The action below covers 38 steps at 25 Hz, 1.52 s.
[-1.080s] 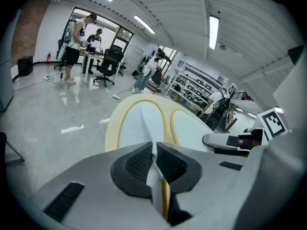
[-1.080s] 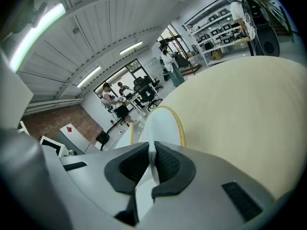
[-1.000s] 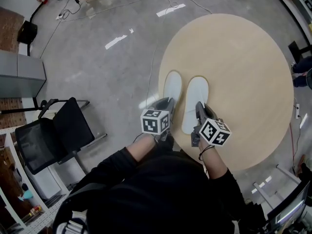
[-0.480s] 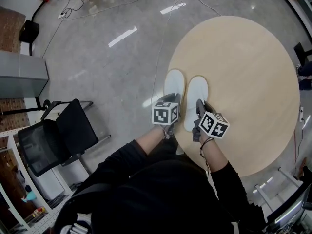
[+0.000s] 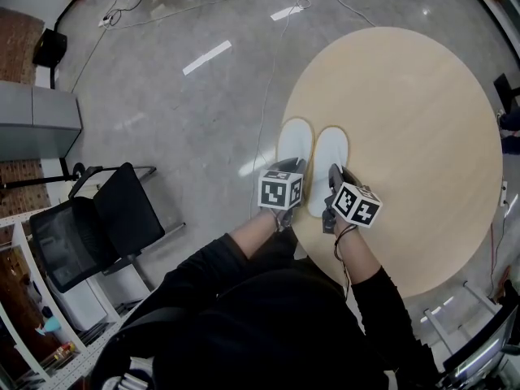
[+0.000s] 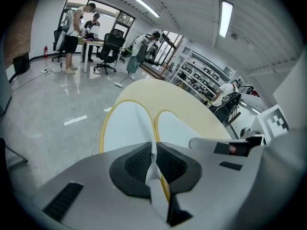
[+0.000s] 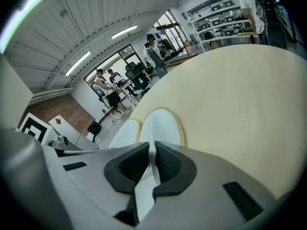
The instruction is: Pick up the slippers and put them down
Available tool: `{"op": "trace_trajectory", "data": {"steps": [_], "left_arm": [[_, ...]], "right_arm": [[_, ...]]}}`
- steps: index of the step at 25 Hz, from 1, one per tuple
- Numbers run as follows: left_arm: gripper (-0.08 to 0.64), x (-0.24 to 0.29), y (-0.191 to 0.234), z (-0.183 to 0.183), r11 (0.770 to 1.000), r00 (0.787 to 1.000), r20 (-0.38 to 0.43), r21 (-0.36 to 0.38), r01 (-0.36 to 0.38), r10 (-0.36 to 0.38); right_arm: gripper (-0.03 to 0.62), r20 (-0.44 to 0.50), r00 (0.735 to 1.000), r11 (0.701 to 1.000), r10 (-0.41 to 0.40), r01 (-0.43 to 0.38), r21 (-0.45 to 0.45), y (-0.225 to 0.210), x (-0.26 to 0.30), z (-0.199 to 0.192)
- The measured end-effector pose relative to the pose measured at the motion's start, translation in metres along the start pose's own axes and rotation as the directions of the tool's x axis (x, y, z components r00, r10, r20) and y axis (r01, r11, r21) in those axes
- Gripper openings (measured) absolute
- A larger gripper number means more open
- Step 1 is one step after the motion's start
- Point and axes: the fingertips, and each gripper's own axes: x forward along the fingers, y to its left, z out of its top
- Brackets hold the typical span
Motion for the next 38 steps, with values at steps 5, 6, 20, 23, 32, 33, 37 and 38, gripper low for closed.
{"op": "trace_trajectory", "data": {"steps": [5,6,20,23,32,33,37,38], "left_arm": [[0.032,0.0,-0.004,0.002,1.0,1.0,-0.006,0.025,0.007,-0.007],[0.031,-0.001,-0.004,0.002,1.0,1.0,-0.004,0.026,0.006,-0.006],[0.199,-0.024,-0.007,-0.003,0.999,0.996,0.073,-0.017,-0.048,0.049],[0.199,-0.035,-0.012,-0.006,0.998,0.995,0.094,-0.043,-0.038,0.042],[0.199,-0.082,-0.096,-0.016,0.993,0.977,0.173,0.009,0.122,-0.121],[0.198,-0.086,-0.108,-0.017,0.989,0.973,0.179,0.015,0.146,-0.146],[0.198,-0.106,-0.167,-0.025,0.954,0.939,0.172,0.051,0.294,-0.298],[0.198,-0.11,-0.182,-0.027,0.942,0.927,0.167,0.064,0.331,-0.337]], "right_arm": [[0.032,0.009,1.0,1.0,-0.004,0.005,-0.021,0.004,-0.003,0.004],[0.034,0.01,1.0,1.0,-0.005,0.006,-0.027,0.005,-0.004,0.005],[0.161,0.133,0.991,0.997,-0.028,0.037,-0.063,0.001,-0.053,0.022],[0.161,0.146,0.989,0.997,-0.019,0.031,-0.074,0.0,-0.066,0.023],[0.16,0.179,0.982,0.994,0.057,-0.04,-0.097,0.01,-0.122,0.02],[0.16,0.185,0.98,0.993,0.068,-0.049,-0.107,0.012,-0.129,0.021],[0.158,0.212,0.972,0.989,0.101,-0.075,-0.13,0.016,-0.167,0.024],[0.156,0.219,0.97,0.989,0.103,-0.077,-0.125,0.014,-0.178,0.025]]}}
